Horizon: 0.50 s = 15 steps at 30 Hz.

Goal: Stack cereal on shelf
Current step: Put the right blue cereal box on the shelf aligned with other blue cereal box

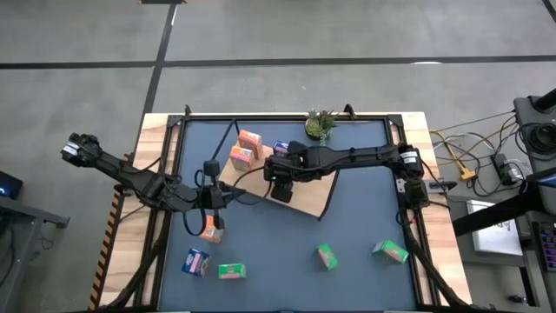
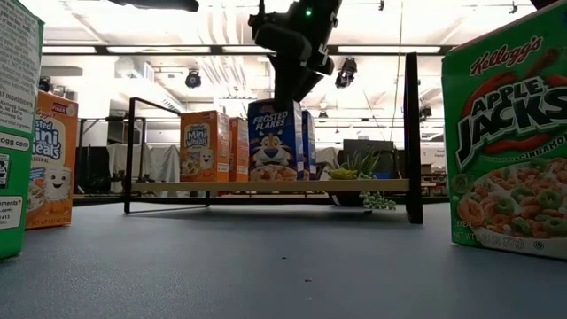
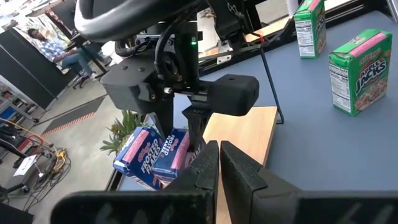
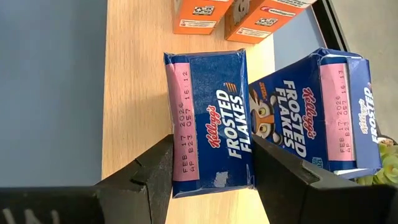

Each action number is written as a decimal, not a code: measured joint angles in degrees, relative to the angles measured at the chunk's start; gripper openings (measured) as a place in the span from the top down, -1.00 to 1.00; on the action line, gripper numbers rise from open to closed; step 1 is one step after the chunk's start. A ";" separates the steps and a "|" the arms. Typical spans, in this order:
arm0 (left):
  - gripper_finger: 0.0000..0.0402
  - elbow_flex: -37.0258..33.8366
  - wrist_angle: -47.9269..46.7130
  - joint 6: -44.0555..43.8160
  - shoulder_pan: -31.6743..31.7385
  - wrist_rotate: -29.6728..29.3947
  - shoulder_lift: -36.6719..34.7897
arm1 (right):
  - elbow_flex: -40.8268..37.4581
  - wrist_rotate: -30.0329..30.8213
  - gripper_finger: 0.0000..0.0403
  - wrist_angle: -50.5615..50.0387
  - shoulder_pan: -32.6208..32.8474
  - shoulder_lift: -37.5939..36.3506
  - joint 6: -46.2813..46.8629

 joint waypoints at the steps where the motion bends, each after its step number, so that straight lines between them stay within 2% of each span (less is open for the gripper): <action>1: 1.00 0.00 0.00 0.00 -0.01 0.00 0.00 | 0.00 -0.01 0.08 0.00 -0.03 0.00 0.32; 15: 1.00 0.00 0.02 0.00 -0.01 0.00 0.00 | 0.43 -0.17 -0.20 -0.92 -0.29 0.12 0.35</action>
